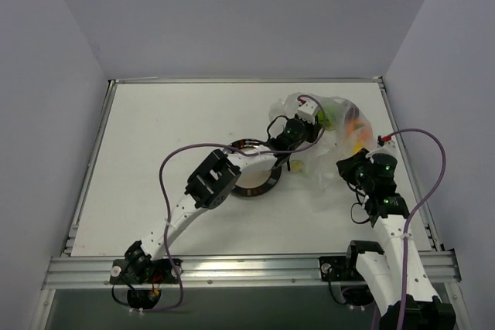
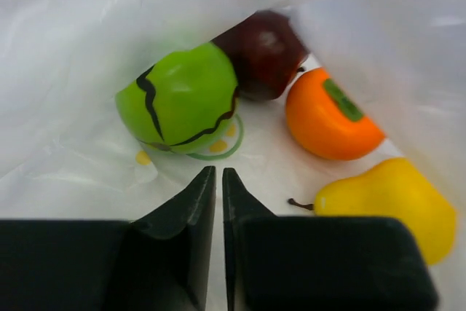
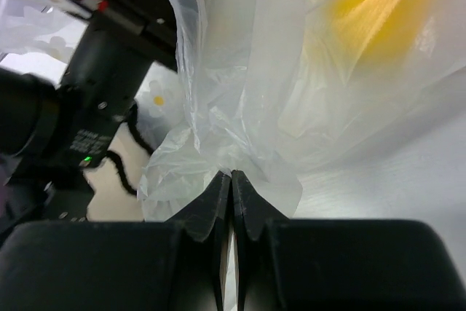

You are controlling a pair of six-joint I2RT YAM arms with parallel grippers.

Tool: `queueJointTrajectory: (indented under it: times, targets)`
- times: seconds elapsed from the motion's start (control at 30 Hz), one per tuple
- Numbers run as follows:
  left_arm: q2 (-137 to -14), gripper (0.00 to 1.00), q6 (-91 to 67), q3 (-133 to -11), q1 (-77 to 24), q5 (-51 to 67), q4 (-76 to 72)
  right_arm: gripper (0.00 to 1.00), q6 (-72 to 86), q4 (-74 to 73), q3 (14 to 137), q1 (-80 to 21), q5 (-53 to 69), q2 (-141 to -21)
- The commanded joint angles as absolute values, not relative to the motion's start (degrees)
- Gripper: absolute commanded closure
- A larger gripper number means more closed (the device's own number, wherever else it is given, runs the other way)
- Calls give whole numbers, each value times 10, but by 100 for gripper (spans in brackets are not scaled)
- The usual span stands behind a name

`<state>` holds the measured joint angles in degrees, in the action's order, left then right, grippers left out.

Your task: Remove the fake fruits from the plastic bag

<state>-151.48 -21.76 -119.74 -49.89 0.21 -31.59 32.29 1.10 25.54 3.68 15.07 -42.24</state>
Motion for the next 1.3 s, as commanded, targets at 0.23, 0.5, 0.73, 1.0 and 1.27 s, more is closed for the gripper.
queueJointTrajectory:
  times: [0.23, 0.5, 0.73, 1.0, 1.27]
  targets:
    - [-1309, 97, -214, -993, -527, -37, -430, 100, 330, 21, 264, 39, 24, -403]
    - [-1281, 97, -256, -927, -566, -67, -391, 100, 344, -6, 298, 76, -115, -390]
    - [-1300, 96, -317, -908, -634, -76, -409, 96, 362, 56, 293, 132, -163, -482]
    - [-1262, 96, -359, -832, -689, -112, -439, 96, 370, 143, 311, 219, 99, -575]
    - [-1208, 96, -322, -788, -703, -162, -434, 94, 399, 207, 264, 214, 145, -611]
